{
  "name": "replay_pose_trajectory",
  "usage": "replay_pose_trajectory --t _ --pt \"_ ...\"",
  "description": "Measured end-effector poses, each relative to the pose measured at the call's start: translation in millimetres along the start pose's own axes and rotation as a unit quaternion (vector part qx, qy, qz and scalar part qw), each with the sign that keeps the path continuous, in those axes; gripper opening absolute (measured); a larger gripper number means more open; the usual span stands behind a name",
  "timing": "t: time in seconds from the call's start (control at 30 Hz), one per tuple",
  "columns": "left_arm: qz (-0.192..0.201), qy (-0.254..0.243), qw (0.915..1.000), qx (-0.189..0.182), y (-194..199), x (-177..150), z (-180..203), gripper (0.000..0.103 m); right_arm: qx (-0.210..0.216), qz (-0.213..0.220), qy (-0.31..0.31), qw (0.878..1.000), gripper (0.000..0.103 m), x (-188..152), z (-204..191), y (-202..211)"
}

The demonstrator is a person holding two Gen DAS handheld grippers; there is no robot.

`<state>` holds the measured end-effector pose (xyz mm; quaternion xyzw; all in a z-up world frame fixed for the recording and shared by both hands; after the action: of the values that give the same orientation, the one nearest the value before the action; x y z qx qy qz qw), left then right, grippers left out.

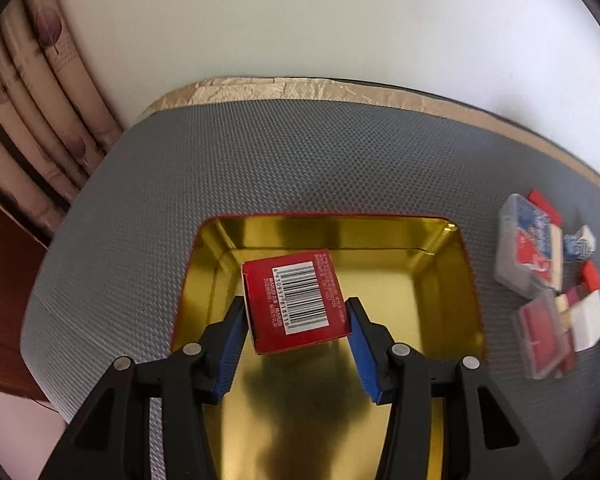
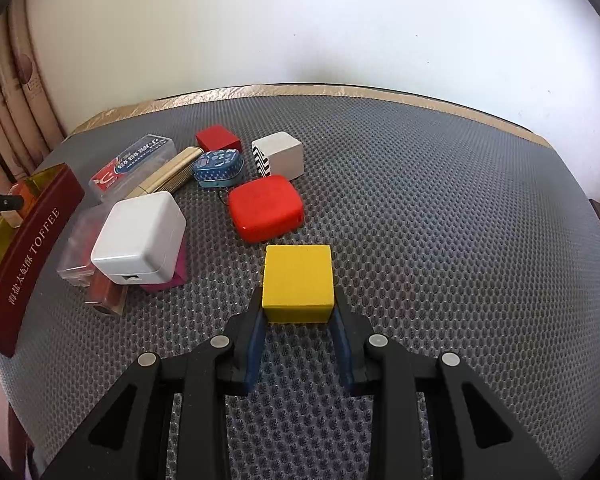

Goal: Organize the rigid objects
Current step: 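Carry the red barcode box into the tin and release it with left gripper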

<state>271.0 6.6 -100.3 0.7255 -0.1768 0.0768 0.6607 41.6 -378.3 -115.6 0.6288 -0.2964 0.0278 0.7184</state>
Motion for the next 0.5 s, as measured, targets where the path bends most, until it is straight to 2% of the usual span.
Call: replay_pose_trajectory --t 0.27,0.5 --pt "0.008 -0.014 0.9995 0.028 -11 10 -10 0.051 -0.001 0.0 -0.001 1.0 0.028 2 -1 -1" --pt "0.026 0.006 0.9996 -0.01 9 4 -21 0.054 -0.001 0.001 -0.001 1.0 0.028 5 -5 -4"
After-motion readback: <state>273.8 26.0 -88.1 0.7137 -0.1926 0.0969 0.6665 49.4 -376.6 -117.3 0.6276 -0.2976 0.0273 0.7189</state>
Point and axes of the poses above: each gripper's, at about its wrist camera, not at the fingertips, and y roughly against the way its jaws point, z to its right, x to its top, the point moved 6 cm from there along -y, roughly the way its jaws point, and after that the axes turned 9 degrees about -z, right-handed, at the moved point
